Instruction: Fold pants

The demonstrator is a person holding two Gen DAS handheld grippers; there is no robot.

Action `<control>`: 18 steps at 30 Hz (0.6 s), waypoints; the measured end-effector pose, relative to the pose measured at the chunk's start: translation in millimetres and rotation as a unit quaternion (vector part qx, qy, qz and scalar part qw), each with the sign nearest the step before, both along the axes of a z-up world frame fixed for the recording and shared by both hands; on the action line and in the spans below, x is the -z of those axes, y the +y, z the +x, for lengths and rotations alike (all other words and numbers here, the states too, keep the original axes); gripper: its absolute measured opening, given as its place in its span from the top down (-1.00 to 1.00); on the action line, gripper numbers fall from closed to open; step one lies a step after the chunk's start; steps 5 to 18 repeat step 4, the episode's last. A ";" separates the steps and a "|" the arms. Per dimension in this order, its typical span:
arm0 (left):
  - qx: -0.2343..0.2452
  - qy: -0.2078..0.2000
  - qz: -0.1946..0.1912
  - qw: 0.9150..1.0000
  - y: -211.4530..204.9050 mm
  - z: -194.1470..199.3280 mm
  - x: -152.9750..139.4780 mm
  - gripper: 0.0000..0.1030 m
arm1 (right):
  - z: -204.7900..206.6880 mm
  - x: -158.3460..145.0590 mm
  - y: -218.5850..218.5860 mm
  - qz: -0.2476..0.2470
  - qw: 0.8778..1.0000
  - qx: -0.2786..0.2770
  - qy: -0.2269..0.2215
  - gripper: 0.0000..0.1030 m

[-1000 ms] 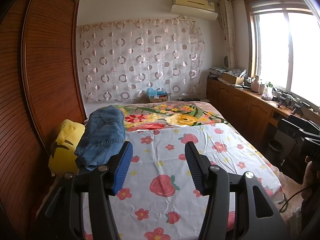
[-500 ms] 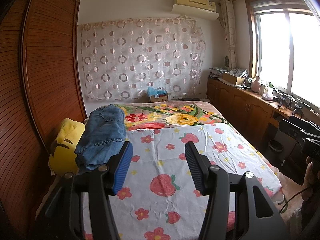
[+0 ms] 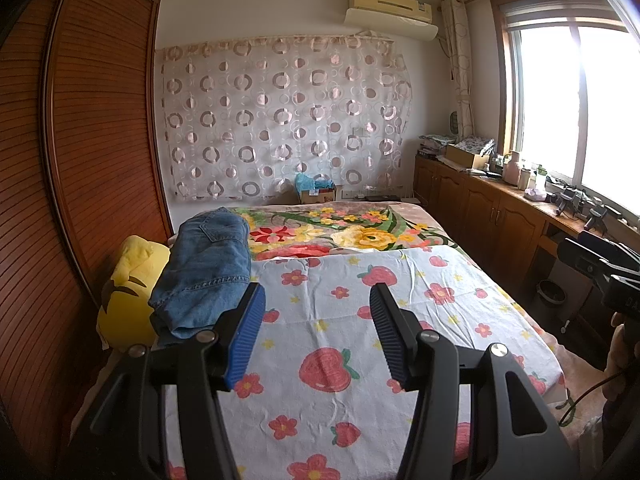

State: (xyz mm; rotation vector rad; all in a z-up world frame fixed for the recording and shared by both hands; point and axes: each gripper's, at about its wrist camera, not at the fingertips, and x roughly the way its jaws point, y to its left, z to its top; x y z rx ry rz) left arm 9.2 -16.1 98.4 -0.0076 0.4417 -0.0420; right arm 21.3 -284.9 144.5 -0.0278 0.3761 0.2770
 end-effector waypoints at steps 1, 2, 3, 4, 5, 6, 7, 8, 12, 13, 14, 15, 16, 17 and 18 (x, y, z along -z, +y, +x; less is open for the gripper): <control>0.000 0.000 0.000 1.000 0.1 -0.1 0.0 -0.06 | -0.1 0.0 0.0 0.000 1.000 0.000 0.000 -0.72; 0.000 0.000 0.000 1.000 0.1 -0.1 -0.1 -0.06 | 0.0 -0.1 -0.2 0.000 1.000 0.000 0.000 -0.72; 0.000 0.000 0.001 1.000 -0.1 0.0 -0.1 -0.06 | -0.6 0.2 0.2 0.000 1.000 0.000 -0.001 -0.72; 0.000 -0.001 0.000 1.000 -0.1 0.0 -0.2 -0.06 | 0.0 0.0 -0.2 0.000 1.000 0.000 0.000 -0.72; 0.000 -0.001 0.000 1.000 -0.1 0.0 -0.2 -0.06 | 0.0 0.0 -0.2 0.000 1.000 0.000 0.000 -0.72; 0.000 -0.001 0.000 1.000 -0.1 0.0 -0.2 -0.06 | 0.0 0.0 -0.2 0.000 1.000 0.000 0.000 -0.72; 0.000 -0.001 0.000 1.000 -0.1 0.0 -0.2 -0.06 | 0.0 0.0 -0.2 0.000 1.000 0.000 0.000 -0.72; 0.000 -0.001 0.000 1.000 -0.1 0.0 -0.2 -0.06 | 0.0 0.0 -0.2 0.000 1.000 0.000 0.000 -0.72; 0.000 -0.001 0.000 1.000 -0.1 0.0 -0.2 -0.06 | 0.0 0.0 -0.2 0.000 1.000 0.000 0.000 -0.72; 0.000 -0.001 0.000 1.000 -0.1 0.0 -0.2 -0.06 | 0.0 0.0 -0.2 0.000 1.000 0.000 0.000 -0.72; 0.000 -0.001 0.000 1.000 -0.1 0.0 -0.2 -0.06 | 0.0 0.0 -0.2 0.000 1.000 0.000 0.000 -0.72; 0.000 -0.001 0.000 1.000 -0.1 0.0 -0.2 -0.06 | 0.0 0.0 -0.2 0.000 1.000 0.000 0.000 -0.72; 0.000 -0.001 0.000 1.000 -0.1 0.0 -0.2 -0.06 | 0.0 0.0 -0.2 0.000 1.000 0.000 0.000 -0.72; 0.000 -0.001 0.000 1.000 -0.1 0.0 -0.2 -0.06 | 0.0 0.0 -0.2 0.000 1.000 0.000 0.000 -0.72; 0.000 -0.001 0.000 1.000 -0.1 0.0 -0.2 -0.06 | 0.0 0.0 -0.2 0.000 1.000 0.000 0.000 -0.72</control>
